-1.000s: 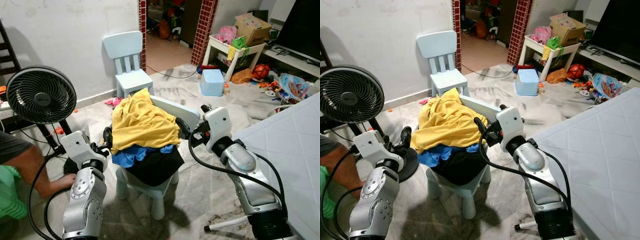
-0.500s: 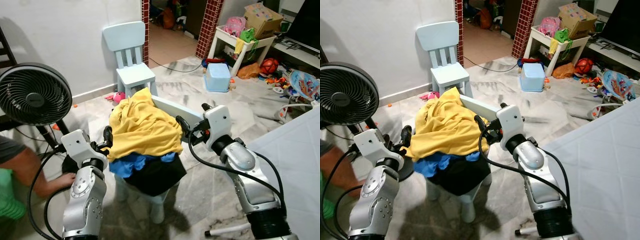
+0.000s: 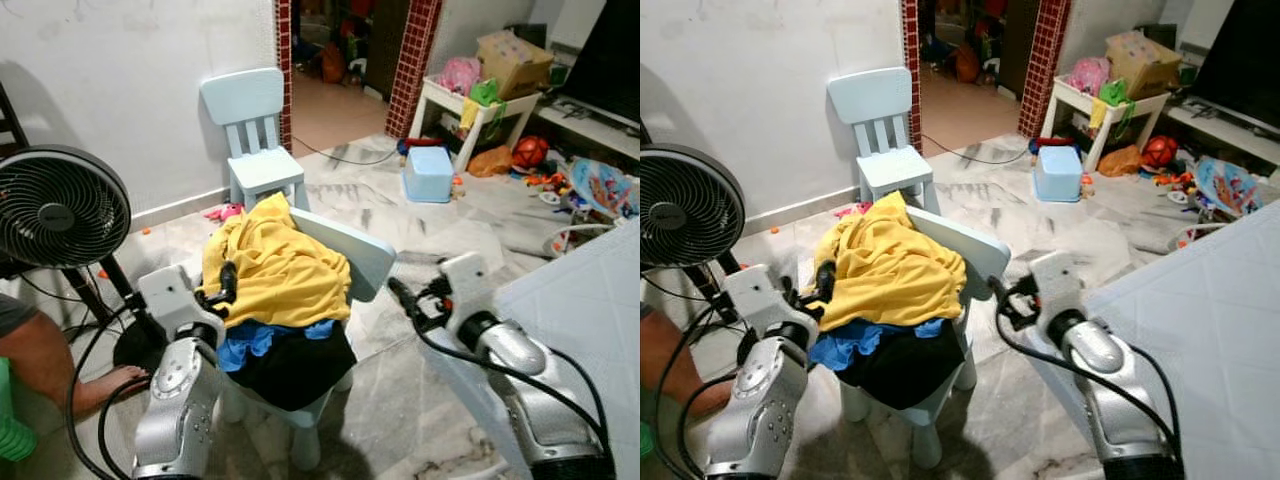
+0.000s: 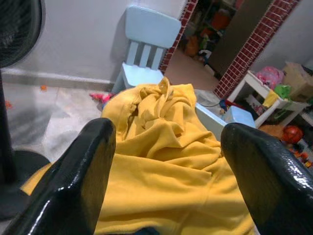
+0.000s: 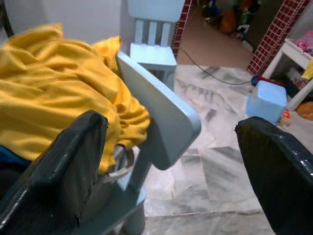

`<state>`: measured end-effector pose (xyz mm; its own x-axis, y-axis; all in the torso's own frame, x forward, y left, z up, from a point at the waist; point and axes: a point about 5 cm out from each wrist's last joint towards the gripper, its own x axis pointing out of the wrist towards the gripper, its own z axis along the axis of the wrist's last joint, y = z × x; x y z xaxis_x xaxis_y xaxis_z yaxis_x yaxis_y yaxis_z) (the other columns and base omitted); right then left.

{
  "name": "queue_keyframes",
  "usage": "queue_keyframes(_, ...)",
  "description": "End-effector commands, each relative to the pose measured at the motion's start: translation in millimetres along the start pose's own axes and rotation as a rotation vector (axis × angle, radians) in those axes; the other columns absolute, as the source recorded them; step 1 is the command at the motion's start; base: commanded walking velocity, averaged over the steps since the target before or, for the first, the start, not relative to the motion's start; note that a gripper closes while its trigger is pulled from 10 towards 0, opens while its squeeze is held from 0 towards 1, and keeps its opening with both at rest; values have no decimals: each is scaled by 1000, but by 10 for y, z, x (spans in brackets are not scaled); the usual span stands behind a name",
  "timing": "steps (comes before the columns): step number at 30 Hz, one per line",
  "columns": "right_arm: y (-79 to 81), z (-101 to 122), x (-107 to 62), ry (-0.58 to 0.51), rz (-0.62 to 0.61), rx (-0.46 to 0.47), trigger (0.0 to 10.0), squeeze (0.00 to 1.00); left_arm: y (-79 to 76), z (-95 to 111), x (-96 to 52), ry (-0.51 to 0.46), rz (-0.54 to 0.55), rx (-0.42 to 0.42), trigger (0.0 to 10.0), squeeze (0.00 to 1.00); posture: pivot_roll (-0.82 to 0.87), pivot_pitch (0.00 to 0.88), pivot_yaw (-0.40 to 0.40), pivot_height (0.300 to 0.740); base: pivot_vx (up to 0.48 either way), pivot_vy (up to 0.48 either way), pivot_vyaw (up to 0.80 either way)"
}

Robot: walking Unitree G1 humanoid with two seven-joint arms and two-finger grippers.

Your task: Hang hanger

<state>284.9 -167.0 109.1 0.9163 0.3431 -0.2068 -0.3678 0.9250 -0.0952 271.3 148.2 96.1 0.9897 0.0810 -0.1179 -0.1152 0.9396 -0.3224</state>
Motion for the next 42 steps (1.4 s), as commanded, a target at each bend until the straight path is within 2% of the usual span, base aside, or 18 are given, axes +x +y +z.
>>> queue_keyframes(1,27,2,-5,7,18,18,10000,0,-52,-6,-28,3,-31,36,10000,0,-82,0,-37,740,0,0,0)
queue_keyframes(8,90,-23,-54,3,28,65,10000,0,15,-75,-65,39,1,8,10000,0,-76,0,-48,740,0,0,0)
queue_keyframes(10,135,-19,-63,-6,45,25,10000,0,13,-118,-32,64,45,-69,10000,0,-82,0,-53,740,0,0,0)
queue_keyframes(11,135,-19,-63,-6,45,25,10000,0,13,-118,-32,64,45,-69,10000,0,-82,0,-53,740,0,0,0)
queue_keyframes(12,139,11,-50,-10,43,22,10000,0,-13,-153,11,88,77,-162,10000,0,-88,0,-56,740,0,0,0)
queue_keyframes(13,137,23,-48,-12,44,23,10000,0,-21,-167,21,99,87,-176,10000,0,-91,0,-57,740,0,0,0)
queue_keyframes(14,122,52,-42,-21,38,19,10000,0,-54,-190,46,113,101,-233,10000,0,-98,0,-58,740,0,0,0)
queue_keyframes(15,122,52,-42,-21,38,19,10000,0,-54,-190,46,113,101,-233,10000,0,-98,0,-58,740,0,0,0)
queue_keyframes(16,96,80,-38,-29,27,10,10000,0,-91,-220,64,128,115,-292,10000,0,-112,0,-60,740,0,0,0)
queue_keyframes(17,96,80,-38,-29,27,10,10000,0,-91,-220,64,128,115,-292,10000,0,-112,0,-60,740,0,0,0)
queue_keyframes(18,57,117,-41,-40,10,-1,10000,0,-146,-260,79,145,133,-370,10000,0,-120,0,-63,740,0,0,0)
queue_keyframes(19,34,130,-46,-40,0,-3,10000,0,-168,-277,80,151,139,-401,10000,0,-123,0,-64,740,0,0,0)
queue_keyframes(24,-55,201,-89,-48,-22,-28,10000,0,-202,-410,88,202,176,-467,10000,0,-154,0,-75,740,0,0,0)
queue_keyframes(28,-65,216,-101,-49,-21,-34,10000,0,-189,-450,102,219,194,-487,10000,0,-161,0,-77,740,0,0,0)
queue_keyframes(30,-68,224,-110,-49,-19,-44,10000,0,-169,-482,129,231,211,-523,10000,0,-175,0,-76,740,0,0,0)
queue_keyframes(32,-77,239,-146,-49,-21,-68,10000,0,-133,-526,176,241,243,-602,10000,0,-196,0,-76,740,0,0,0)
queue_keyframes(37,-111,251,-218,-44,-32,-89,10000,0,-103,-583,254,258,277,-672,10000,0,-215,0,-77,740,0,0,0)
queue_keyframes(42,-146,280,-262,-38,-38,-110,10000,0,-97,-688,356,298,328,-819,10000,0,-240,0,-76,740,0,0,0)
